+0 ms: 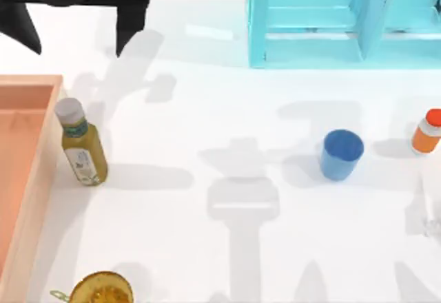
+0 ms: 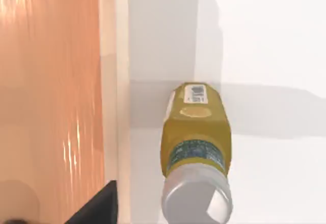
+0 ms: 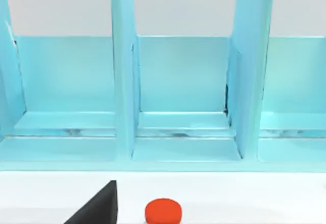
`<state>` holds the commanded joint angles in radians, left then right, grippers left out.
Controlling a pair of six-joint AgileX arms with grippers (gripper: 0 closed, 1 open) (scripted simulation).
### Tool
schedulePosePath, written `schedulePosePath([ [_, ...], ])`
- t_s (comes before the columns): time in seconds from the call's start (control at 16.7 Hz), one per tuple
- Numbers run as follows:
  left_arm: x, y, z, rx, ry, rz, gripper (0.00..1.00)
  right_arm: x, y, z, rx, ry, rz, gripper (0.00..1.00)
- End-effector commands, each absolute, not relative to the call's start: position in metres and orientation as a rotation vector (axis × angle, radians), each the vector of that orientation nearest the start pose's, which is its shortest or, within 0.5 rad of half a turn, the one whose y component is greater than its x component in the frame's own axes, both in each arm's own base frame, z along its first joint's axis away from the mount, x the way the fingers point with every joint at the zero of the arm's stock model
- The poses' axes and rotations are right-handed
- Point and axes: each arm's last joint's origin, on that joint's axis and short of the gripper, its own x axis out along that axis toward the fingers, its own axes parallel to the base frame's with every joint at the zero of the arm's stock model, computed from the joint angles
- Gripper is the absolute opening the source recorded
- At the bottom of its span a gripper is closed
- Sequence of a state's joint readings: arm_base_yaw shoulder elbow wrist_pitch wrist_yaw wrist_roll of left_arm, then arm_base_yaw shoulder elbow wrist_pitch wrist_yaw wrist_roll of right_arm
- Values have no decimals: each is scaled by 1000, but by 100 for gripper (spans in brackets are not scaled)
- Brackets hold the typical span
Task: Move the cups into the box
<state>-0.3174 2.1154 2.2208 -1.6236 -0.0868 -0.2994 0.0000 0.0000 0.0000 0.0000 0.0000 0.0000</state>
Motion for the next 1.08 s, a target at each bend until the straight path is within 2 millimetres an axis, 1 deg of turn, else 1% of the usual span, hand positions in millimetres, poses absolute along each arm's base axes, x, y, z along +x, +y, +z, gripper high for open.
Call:
schedulePosePath([
  [0.06,392,-159,307,59,1458,49,100,106,-1,160,0,0,0,100],
  [0.12,391,-200,300,56,1423,47,100,106,-1,160,0,0,0,100],
  [0.18,385,-239,292,48,1390,41,100,106,-1,160,0,0,0,100],
  [0.3,362,-311,273,30,1337,26,100,106,-1,160,0,0,0,100],
  [0.36,347,-340,263,21,1317,20,100,106,-1,160,0,0,0,100],
  [0.42,333,-364,252,13,1302,14,100,106,-1,160,0,0,0,100],
  [0.48,320,-384,243,7,1290,10,100,106,-1,160,0,0,0,100],
  [0.54,309,-398,235,3,1281,7,100,106,-1,160,0,0,0,100],
  [0.6,301,-408,229,0,1275,5,100,106,-1,160,0,0,0,100],
  [0.66,297,-413,226,-2,1272,4,100,106,-1,160,0,0,0,100],
  [1.08,298,-415,222,-1,1274,5,100,106,-1,160,0,0,0,100],
])
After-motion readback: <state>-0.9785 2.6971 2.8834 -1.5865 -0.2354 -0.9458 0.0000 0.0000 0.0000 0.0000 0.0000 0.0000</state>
